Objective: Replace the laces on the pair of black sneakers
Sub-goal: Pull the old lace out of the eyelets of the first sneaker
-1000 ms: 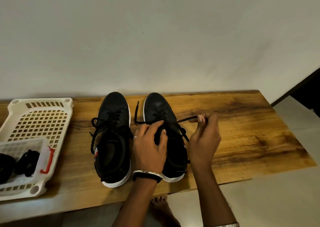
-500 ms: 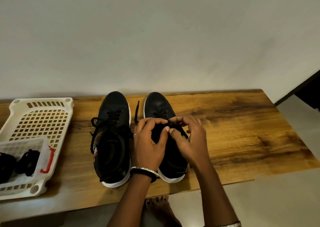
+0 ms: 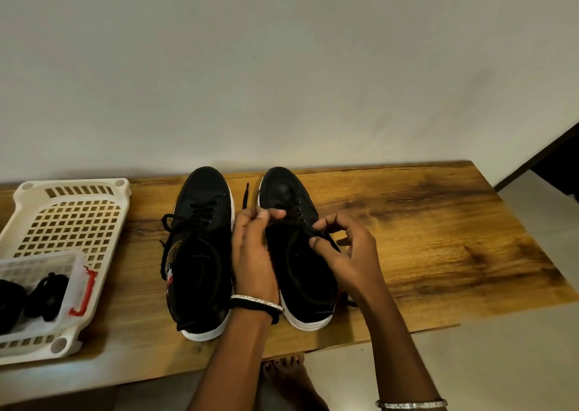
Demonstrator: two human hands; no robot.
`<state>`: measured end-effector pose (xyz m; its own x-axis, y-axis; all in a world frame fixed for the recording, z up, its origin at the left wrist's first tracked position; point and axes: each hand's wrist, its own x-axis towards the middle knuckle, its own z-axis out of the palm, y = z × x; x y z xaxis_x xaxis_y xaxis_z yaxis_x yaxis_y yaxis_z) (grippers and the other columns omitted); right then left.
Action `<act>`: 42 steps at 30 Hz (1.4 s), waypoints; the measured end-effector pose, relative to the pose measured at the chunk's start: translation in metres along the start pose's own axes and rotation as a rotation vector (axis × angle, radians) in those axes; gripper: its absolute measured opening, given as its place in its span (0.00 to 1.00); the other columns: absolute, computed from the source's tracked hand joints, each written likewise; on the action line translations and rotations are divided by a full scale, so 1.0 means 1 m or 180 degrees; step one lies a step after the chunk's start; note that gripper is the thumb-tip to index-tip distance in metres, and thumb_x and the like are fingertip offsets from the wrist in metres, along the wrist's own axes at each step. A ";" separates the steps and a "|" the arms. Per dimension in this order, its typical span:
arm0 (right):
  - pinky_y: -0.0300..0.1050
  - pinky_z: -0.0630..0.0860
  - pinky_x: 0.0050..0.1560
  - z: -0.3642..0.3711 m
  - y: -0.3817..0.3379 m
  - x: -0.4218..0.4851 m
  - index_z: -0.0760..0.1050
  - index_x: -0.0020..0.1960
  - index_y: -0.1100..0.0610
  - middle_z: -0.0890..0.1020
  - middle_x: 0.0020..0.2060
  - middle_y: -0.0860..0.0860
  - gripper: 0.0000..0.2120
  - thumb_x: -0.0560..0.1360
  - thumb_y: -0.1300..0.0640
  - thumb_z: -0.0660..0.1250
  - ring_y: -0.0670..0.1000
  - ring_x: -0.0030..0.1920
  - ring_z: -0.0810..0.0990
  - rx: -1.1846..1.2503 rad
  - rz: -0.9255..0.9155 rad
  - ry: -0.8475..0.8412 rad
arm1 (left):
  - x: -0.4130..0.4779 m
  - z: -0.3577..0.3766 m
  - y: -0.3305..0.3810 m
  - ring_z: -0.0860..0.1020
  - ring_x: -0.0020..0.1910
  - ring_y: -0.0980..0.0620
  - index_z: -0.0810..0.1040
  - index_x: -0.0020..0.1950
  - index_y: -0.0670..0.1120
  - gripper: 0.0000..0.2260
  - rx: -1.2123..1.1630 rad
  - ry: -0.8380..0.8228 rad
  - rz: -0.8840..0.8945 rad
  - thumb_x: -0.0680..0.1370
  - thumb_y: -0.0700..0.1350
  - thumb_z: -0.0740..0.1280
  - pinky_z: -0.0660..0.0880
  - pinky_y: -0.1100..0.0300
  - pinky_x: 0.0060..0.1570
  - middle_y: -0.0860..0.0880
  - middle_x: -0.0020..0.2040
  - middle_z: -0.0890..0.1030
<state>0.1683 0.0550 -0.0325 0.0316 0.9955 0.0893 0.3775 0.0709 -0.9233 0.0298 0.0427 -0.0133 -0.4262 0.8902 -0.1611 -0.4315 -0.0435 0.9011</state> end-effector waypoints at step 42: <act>0.63 0.79 0.59 0.024 -0.012 0.004 0.79 0.47 0.53 0.84 0.48 0.54 0.07 0.81 0.53 0.64 0.58 0.53 0.83 0.1141 0.1147 0.0077 | 0.005 -0.006 -0.026 0.78 0.43 0.59 0.76 0.45 0.57 0.04 0.2158 -0.0181 0.0725 0.80 0.48 0.65 0.75 0.63 0.42 0.54 0.46 0.80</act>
<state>0.1417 0.0596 -0.0297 0.1242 0.9593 -0.2537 -0.0027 -0.2553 -0.9668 0.0343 0.0460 -0.0401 -0.3968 0.9156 0.0652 0.2599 0.0439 0.9646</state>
